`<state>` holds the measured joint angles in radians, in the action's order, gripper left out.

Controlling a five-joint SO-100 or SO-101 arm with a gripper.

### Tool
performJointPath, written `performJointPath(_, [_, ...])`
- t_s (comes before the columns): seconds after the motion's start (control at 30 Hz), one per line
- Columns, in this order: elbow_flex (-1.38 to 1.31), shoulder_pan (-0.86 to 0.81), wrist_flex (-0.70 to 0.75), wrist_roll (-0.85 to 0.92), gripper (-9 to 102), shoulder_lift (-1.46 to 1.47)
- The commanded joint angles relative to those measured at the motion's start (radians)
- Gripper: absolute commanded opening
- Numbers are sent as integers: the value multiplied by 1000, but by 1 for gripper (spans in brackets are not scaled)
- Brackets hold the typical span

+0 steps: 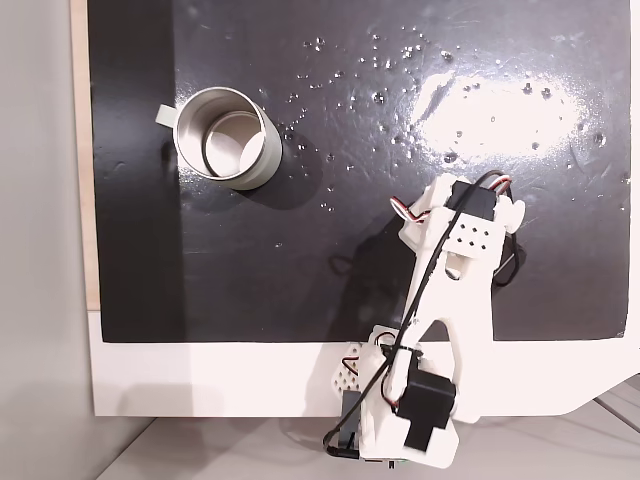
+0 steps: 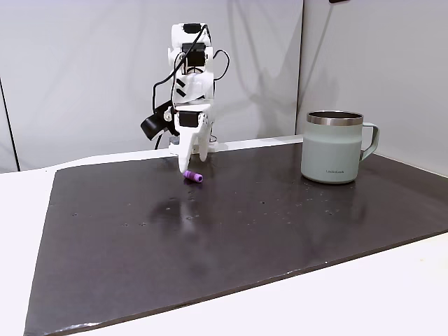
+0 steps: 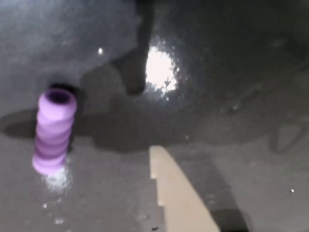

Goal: Grasp a pengrip and put it in the cup.

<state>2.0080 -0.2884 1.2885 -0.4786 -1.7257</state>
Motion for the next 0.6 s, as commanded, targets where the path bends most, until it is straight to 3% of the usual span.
performJointPath(0.0, [-58, -6, -31, -11, 38, 35])
performJointPath(0.23, [-58, 9, -80, -5, 29, 120])
performJointPath(0.5, [-52, 0, -98, 32, 1, 138])
performJointPath(0.57, [-49, 2, -91, 37, 0, 130])
